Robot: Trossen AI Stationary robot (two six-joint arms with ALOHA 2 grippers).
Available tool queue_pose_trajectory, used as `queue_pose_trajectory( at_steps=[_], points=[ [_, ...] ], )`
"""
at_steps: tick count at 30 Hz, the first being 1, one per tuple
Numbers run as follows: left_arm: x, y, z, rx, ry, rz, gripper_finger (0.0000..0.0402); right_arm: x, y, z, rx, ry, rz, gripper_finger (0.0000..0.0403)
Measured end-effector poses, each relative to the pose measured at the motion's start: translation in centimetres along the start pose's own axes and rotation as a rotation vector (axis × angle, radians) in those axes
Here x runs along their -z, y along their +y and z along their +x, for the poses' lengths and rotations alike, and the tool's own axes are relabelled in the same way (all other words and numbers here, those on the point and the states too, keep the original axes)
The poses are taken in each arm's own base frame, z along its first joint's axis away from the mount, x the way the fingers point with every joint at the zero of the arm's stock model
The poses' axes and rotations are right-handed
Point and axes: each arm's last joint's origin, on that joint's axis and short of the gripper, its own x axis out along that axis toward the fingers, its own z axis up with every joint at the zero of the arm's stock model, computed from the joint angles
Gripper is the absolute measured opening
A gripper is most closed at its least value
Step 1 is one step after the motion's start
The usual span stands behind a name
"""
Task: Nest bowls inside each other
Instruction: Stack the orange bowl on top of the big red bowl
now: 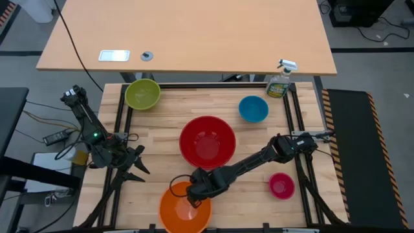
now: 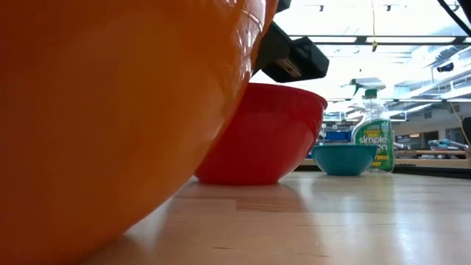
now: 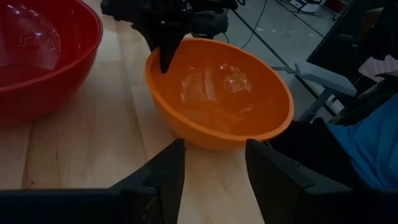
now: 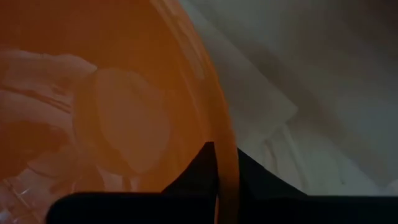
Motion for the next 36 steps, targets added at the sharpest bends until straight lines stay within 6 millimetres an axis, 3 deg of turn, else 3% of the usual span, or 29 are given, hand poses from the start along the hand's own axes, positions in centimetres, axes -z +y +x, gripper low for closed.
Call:
queue_pose_trajectory(
  at_steps=[10, 19, 27, 36],
  points=[
    [0.0, 0.0, 0.0, 0.003, -0.003, 0.009, 0.0172, -1.7, 1.1, 0.0, -0.147, -0.083, -0.134, 0.0014],
    [-3.5, -1.1, -1.7, 0.049, -0.102, 0.122, 0.0172, -3.1, 1.9, -0.7, -0.280, -0.125, -0.187, 0.0025],
    [-4.0, -1.2, -2.0, 0.032, -0.121, 0.151, 0.0172, -3.0, 1.7, -6.8, -0.278, -0.269, -0.212, 0.0020],
    [-3.9, -1.0, -2.0, -0.026, -0.130, 0.151, 0.0172, -4.4, -2.6, -14.1, -0.030, -0.445, -0.172, 0.0021]
  ],
)
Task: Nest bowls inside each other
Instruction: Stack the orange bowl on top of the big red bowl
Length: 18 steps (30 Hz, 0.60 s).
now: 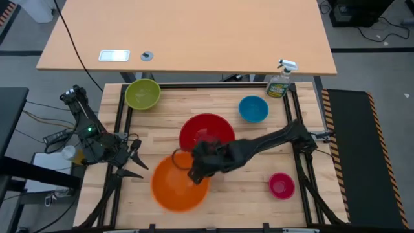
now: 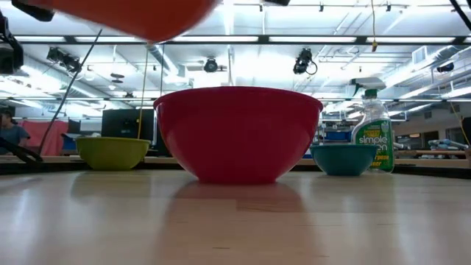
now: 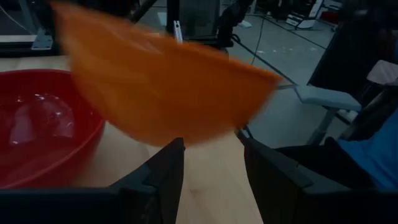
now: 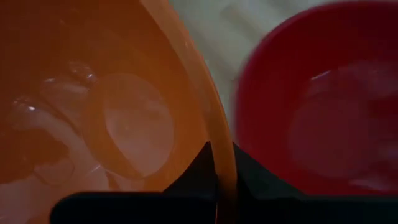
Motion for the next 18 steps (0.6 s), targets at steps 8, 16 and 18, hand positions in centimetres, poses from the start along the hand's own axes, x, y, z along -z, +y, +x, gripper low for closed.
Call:
queue_pose_trajectory(
  at_steps=[8, 16, 18],
  points=[
    [0.0, 0.3, 0.0, -0.089, -0.022, 0.005, 0.0172, -3.1, -6.6, -2.8, 0.309, 0.051, 0.043, 0.0020],
    [0.4, 1.0, -0.2, -0.306, -0.028, 0.048, 0.0172, -5.6, -12.3, -0.3, 0.489, 0.206, 0.087, 0.0021],
    [0.5, 1.1, -0.2, -0.323, -0.026, 0.054, 0.0172, -5.9, -13.4, 0.9, 0.481, 0.245, 0.090, 0.0022]
  ],
)
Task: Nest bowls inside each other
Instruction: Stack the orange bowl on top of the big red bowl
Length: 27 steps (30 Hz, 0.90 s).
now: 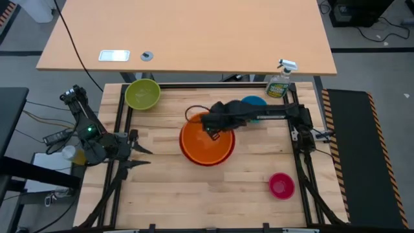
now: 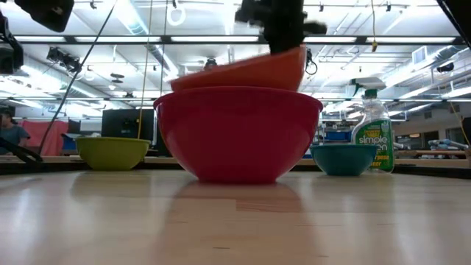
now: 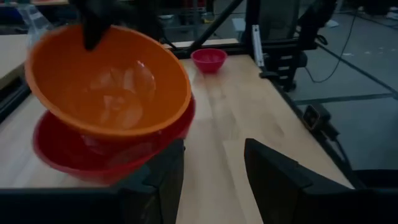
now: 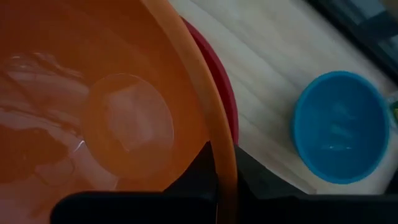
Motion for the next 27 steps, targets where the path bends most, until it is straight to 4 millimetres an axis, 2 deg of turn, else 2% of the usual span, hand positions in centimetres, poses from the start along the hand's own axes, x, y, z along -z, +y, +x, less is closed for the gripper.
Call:
queue_pose_trajectory(
  at_steps=[6, 11, 19, 27],
  points=[
    [0.1, 0.0, 0.0, -0.004, 0.010, -0.012, 0.0172, -0.9, -0.7, 5.2, -0.014, 0.086, 0.005, 0.0022],
    [0.1, 0.0, 0.0, -0.004, 0.012, -0.018, 0.0172, -0.6, -0.7, 8.1, -0.024, 0.107, 0.014, 0.0031],
    [0.2, -0.1, 0.0, 0.033, 0.023, -0.003, 0.0172, 0.3, -0.5, 9.5, -0.030, 0.128, -0.042, 0.0081],
    [0.2, -0.1, 0.0, 0.056, 0.029, 0.007, 0.0172, 0.7, -0.8, 8.9, 0.001, 0.184, -0.009, 0.0175]
  ],
)
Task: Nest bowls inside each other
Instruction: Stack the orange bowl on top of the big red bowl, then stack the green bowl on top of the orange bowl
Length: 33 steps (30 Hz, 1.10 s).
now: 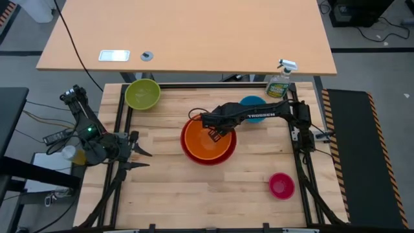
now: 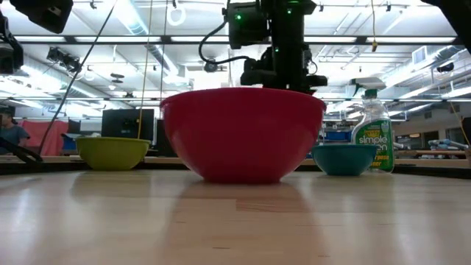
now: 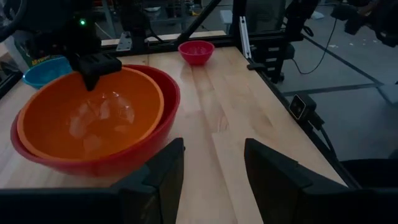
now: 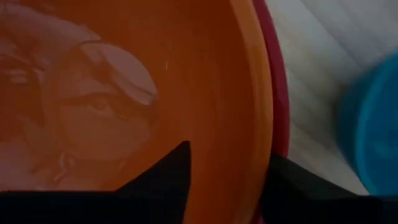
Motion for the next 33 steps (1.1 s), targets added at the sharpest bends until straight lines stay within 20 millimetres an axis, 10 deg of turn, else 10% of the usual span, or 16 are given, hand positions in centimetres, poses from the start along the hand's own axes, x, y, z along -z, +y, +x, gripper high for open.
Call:
queue_pose_trajectory(
  at_steps=[14, 22, 33],
  points=[
    [0.0, 0.0, 0.0, 0.000, 0.000, 0.001, 0.0172, 1.9, 0.6, -6.4, 0.085, -0.077, -0.021, 0.0225],
    [0.2, 0.1, 0.0, -0.003, 0.022, 0.019, 0.0172, 2.7, 0.6, -6.4, 0.125, -0.070, -0.124, 0.0199],
    [0.8, 1.3, 1.1, -0.134, 0.108, -0.020, 0.0172, 4.8, -4.4, -7.3, 0.177, -0.149, -0.027, 0.0168]
  ],
)
